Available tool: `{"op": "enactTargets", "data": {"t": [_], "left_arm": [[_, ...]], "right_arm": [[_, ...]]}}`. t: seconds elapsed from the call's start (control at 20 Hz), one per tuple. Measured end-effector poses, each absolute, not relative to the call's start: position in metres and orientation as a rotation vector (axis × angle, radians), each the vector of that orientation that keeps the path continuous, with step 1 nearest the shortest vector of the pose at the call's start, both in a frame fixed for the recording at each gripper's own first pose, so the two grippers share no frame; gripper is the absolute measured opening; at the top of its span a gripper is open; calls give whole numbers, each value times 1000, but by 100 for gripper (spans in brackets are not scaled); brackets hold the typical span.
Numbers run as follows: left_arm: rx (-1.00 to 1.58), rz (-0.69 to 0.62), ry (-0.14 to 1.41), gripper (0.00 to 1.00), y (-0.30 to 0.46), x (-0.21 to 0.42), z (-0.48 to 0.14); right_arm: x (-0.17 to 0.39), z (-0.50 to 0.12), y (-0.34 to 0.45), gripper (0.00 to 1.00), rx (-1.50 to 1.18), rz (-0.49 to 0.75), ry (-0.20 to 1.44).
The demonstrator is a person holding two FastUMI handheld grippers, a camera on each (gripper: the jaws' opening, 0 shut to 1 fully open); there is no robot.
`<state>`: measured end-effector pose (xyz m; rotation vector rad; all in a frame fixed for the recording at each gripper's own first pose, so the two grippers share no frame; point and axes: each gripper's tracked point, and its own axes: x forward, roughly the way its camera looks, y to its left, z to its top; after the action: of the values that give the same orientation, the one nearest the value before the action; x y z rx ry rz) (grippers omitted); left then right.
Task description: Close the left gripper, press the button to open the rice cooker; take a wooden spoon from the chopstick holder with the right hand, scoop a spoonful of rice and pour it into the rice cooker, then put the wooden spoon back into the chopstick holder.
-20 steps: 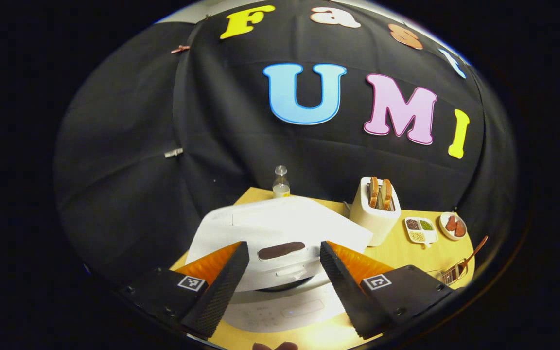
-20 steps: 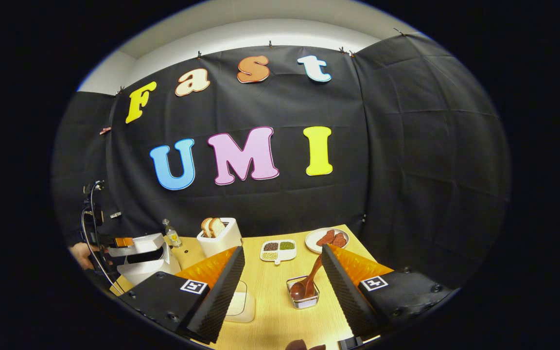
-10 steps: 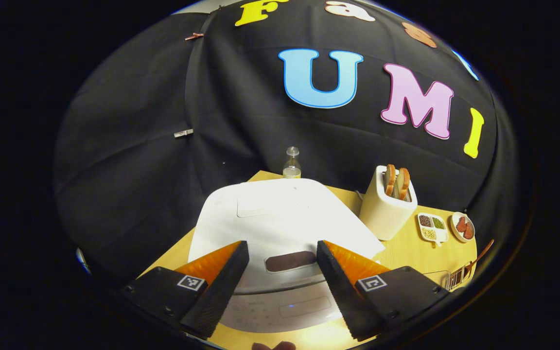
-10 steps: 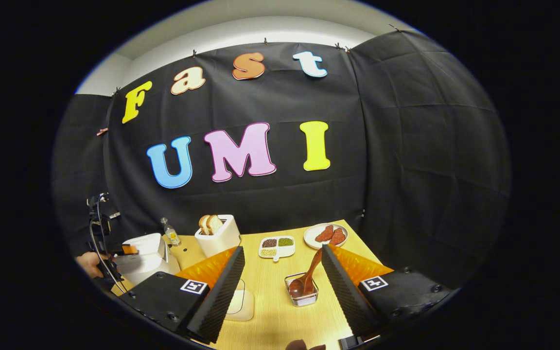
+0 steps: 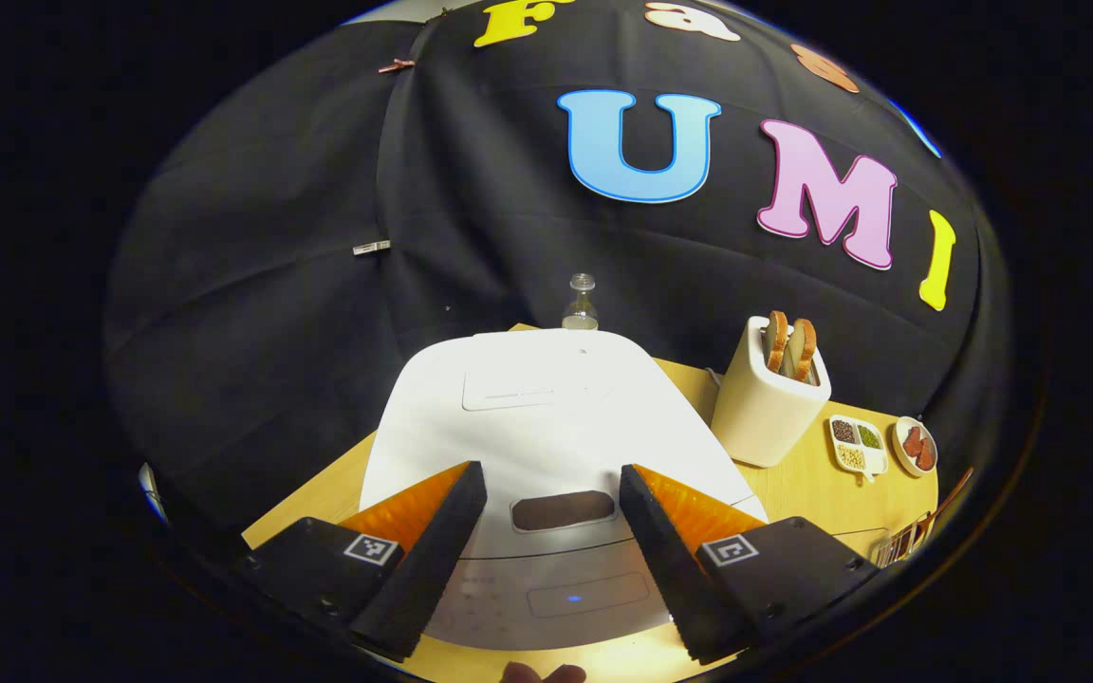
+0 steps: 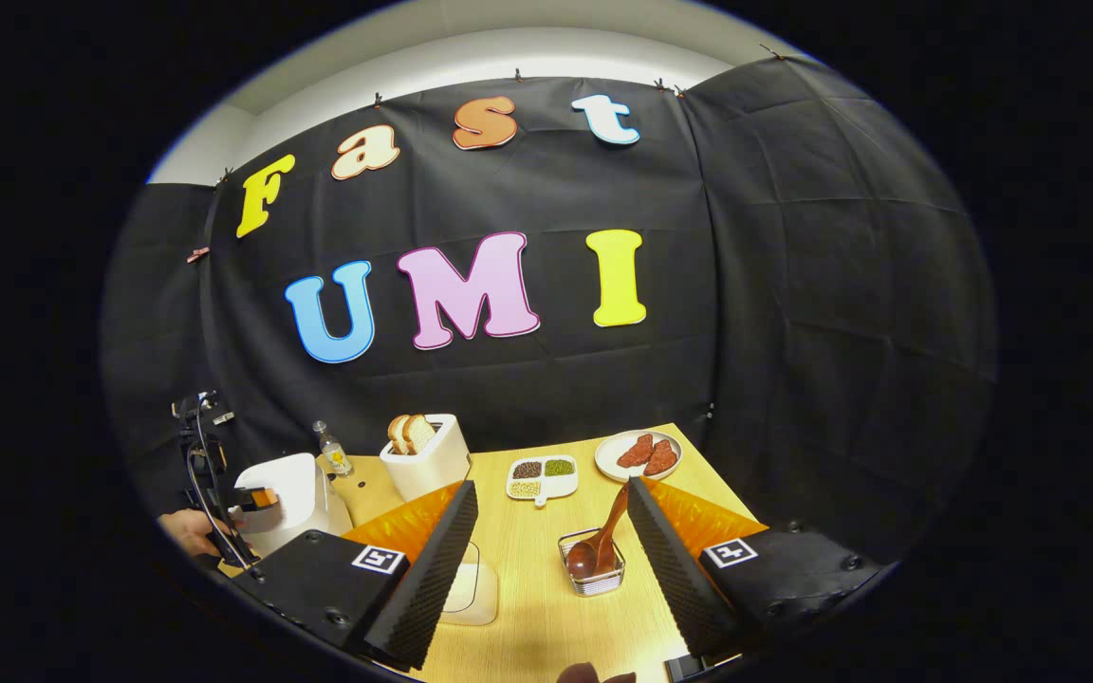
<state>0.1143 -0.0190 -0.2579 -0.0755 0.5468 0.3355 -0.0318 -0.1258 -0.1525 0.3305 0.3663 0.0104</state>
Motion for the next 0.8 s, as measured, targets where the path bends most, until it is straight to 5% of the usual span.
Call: {"op": "enactTargets", "data": {"t": [0.4, 0.8], "left_arm": [[-93, 303, 470, 98, -14, 119, -239], [-16, 188, 258, 96, -25, 115, -146]], "right_arm": [[-34, -145, -117, 98, 308, 19, 358], [-34, -124, -96, 98, 280, 35, 326]]}}
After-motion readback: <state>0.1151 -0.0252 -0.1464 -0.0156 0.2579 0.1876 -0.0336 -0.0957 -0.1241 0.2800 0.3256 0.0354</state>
